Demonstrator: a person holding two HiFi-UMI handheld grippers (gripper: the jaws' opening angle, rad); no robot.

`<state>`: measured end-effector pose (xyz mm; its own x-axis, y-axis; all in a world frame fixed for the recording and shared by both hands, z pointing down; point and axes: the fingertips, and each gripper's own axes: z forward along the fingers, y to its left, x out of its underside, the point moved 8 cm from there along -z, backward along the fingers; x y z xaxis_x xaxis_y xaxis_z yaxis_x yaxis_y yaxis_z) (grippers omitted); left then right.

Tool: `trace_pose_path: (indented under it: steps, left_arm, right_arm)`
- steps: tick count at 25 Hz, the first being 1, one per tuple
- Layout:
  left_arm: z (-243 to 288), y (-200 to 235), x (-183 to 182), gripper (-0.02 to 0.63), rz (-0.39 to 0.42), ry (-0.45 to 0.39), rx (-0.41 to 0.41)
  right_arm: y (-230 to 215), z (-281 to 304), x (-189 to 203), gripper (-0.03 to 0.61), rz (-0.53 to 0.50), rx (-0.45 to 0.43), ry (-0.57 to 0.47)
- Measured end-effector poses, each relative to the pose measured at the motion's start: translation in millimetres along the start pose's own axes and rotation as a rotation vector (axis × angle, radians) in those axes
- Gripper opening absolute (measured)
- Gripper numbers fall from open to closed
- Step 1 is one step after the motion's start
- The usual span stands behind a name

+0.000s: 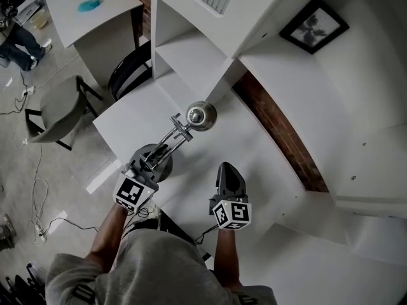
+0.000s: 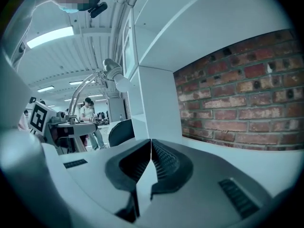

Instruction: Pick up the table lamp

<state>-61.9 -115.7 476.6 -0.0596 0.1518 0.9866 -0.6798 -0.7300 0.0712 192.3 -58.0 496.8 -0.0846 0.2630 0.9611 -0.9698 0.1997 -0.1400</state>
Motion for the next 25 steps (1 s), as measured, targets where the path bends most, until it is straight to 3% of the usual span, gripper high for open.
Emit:
trace_pose_path:
  steps: [12,25]
  left_arm:
    - [-61,-9,-34,0.046,0.028,-0.017,-0.057]
    - [-114,-19,-32,0.046,0.028,0.002,-0.116]
  right_arm:
    - [42,-24,-24,0.023,-0.042,-0.068,-0.085]
    - [69,-50,-27,0.023,-0.058,-0.119,-0.121]
